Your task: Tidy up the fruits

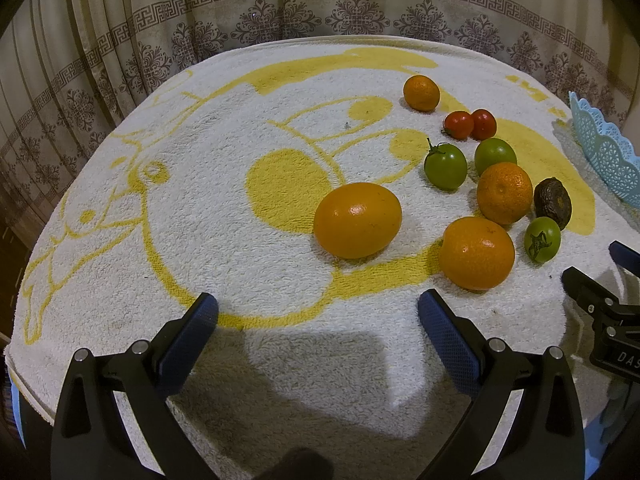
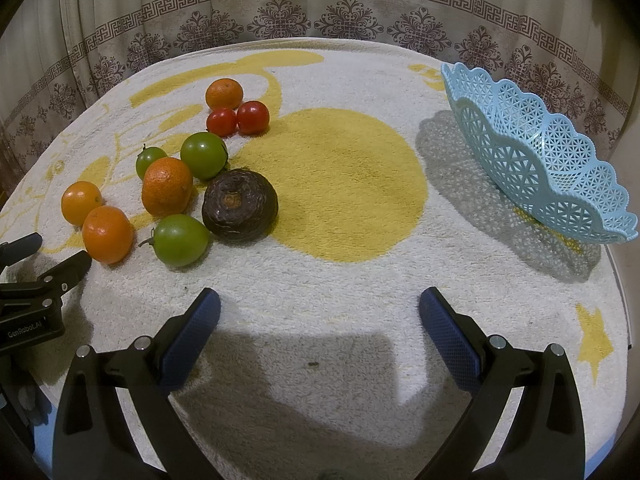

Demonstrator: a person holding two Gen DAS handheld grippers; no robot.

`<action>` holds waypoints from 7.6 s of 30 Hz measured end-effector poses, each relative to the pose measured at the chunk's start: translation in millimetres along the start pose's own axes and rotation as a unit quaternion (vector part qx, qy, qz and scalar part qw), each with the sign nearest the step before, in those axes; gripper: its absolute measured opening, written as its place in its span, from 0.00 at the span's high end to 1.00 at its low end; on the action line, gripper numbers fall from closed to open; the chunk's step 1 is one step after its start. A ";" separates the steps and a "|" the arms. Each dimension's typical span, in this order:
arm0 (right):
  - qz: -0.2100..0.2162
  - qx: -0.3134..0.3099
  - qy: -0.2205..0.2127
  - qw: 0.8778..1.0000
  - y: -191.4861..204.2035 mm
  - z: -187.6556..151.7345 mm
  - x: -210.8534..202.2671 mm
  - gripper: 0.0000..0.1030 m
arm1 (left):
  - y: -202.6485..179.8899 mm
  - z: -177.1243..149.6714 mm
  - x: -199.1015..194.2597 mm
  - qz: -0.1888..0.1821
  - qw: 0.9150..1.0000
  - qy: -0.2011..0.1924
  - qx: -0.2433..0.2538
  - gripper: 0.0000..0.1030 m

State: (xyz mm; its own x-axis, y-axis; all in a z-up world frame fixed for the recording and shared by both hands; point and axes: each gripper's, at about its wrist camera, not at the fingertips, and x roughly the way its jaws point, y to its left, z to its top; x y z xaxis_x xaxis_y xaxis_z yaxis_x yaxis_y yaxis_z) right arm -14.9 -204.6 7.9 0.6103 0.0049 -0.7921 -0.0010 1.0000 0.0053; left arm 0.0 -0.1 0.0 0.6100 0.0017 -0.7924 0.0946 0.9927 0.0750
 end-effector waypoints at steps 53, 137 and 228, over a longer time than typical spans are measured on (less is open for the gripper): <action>-0.001 0.000 0.000 1.000 0.2 0.0 0.2 0.02 | 0.0 0.0 0.0 0.000 1.000 0.000 0.000 0.05; 0.089 0.027 0.006 0.996 17.5 56.3 14.3 0.47 | 6.2 25.3 4.3 -0.092 0.995 -0.045 0.014 0.53; -0.062 0.190 -0.170 0.965 -178.9 37.8 -104.4 0.33 | -183.8 136.1 -64.9 -0.165 0.965 -0.148 0.141 0.11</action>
State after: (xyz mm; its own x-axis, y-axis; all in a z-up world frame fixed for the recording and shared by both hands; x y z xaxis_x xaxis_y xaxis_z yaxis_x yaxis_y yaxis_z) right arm -48.5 -384.1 112.7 0.8117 -0.1812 -0.5553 0.3399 0.9197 0.1967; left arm 50.1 -199.1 120.0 0.7037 -0.3844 -0.5975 0.5069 0.8609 0.0431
